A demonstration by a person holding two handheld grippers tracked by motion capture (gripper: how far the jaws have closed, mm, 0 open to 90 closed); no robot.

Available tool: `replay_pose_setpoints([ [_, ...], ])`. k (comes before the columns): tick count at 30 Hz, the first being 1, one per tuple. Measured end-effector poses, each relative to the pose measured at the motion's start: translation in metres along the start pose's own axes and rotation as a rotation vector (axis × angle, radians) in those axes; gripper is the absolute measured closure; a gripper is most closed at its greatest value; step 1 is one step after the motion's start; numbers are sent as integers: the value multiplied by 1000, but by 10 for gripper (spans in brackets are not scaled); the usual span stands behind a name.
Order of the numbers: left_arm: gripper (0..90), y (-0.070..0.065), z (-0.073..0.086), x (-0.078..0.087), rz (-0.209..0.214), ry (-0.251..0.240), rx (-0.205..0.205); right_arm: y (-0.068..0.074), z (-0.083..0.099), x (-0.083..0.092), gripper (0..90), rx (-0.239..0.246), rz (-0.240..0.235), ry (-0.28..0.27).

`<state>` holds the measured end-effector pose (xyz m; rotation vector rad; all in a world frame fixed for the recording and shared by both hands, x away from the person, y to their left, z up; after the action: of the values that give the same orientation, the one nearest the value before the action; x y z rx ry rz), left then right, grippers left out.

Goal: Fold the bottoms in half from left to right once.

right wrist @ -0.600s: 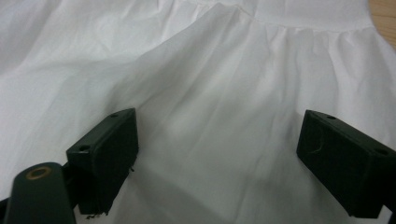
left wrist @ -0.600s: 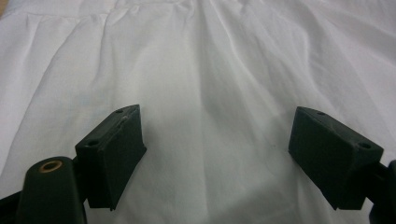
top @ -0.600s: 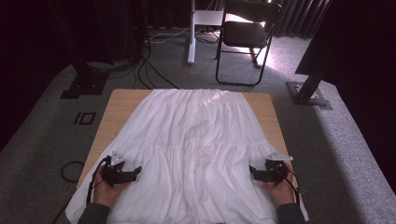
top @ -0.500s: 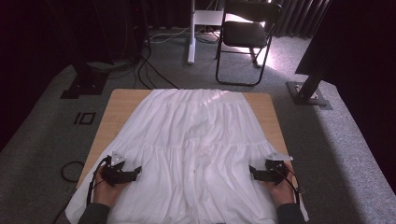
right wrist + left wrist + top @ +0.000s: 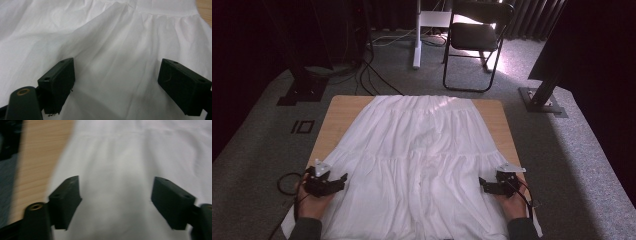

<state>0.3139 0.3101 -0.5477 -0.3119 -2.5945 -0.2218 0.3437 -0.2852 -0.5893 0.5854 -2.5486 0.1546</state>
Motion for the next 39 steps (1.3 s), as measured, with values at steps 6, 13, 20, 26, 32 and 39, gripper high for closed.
replay_pose_setpoints([
  [6, 85, 31, 18, 5, -50, 23, 93, 0, 0, 0, 137, -3, 3, 1],
  [13, 35, 40, 33, -11, -58, 91, 109, 0, 0, 1, 138, -3, 4, 0],
  [20, 24, 41, 36, -11, -42, 77, 125, 1, 1, 1, 138, -3, 5, 0],
  [26, 173, 38, 32, -5, -31, 71, 120, 1, 1, 1, 138, -3, 6, 0],
  [32, 814, 31, 27, -2, 28, 68, 93, -3, 0, 7, 352, -18, 30, -3],
  [39, 822, 31, 30, -2, 11, 48, 96, -18, -2, 46, 447, -13, 132, -3],
])
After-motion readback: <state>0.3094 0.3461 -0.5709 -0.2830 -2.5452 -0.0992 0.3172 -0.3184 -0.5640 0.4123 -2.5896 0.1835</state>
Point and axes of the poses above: each handheld gripper's, and its own axes: x roughly backward along the jaws, z roughly out of its underside, y roughly to its left, the point moved 3 cm from there along -x, roughly forward along the jaws, and after that the axes turned 11 degrees about -y, right-handed, at the moved point
